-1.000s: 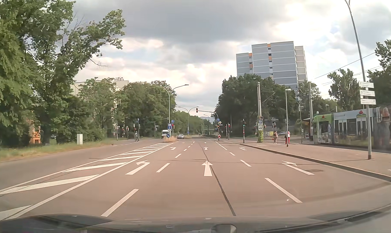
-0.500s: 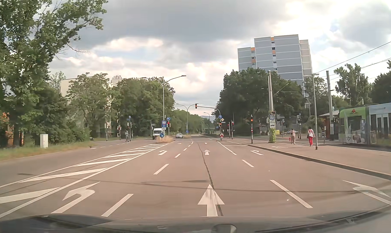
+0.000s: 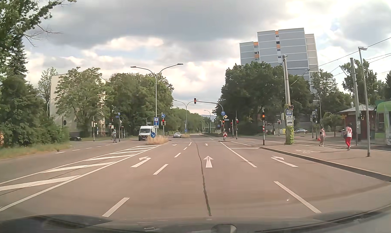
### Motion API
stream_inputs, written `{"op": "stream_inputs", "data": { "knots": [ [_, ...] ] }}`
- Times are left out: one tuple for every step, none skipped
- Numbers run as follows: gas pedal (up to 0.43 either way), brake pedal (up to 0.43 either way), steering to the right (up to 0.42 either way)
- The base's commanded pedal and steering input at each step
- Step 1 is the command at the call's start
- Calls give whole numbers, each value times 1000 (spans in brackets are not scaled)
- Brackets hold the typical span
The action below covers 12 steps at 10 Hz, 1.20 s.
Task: Follow the waypoints while adhering to traffic rules and regulations
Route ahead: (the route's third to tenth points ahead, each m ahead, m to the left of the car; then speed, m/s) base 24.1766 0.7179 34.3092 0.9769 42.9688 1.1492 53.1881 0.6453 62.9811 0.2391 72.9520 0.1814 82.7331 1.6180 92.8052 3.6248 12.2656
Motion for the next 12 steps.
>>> {"op": "stream_inputs", "data": {
  "knots": [
    [0, 195, 0],
    [0, 207, 0],
    [0, 213, 0],
    [0, 220, 0],
    [0, 220, 0],
    [0, 226, 0],
    [0, 232, 0],
    [0, 238, 0],
    [0, 244, 0],
    [0, 250, 0],
    [0, 250, -1],
    [0, 256, -1]
  ]
}}
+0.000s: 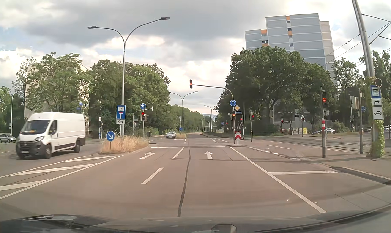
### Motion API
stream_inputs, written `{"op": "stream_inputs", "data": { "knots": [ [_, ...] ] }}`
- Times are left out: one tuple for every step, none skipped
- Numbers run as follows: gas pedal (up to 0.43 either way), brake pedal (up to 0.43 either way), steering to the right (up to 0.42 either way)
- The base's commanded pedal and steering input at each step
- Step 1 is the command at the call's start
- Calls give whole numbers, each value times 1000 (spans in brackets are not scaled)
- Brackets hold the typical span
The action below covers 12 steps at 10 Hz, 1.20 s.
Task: Follow the waypoints while adhering to traffic rules and regulations
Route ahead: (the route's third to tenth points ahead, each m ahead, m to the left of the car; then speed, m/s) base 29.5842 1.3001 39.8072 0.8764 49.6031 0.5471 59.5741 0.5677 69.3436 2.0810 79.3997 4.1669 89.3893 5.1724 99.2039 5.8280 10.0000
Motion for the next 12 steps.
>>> {"op": "stream_inputs", "data": {
  "knots": [
    [0, 250, -1],
    [0, 256, -1],
    [0, 256, -1],
    [0, 256, -1],
    [0, 256, -1],
    [0, 262, -1],
    [0, 262, -1],
    [0, 262, -2],
    [0, 268, -1],
    [0, 268, -2],
    [0, 274, -1],
    [0, 280, -2]
  ]
}}
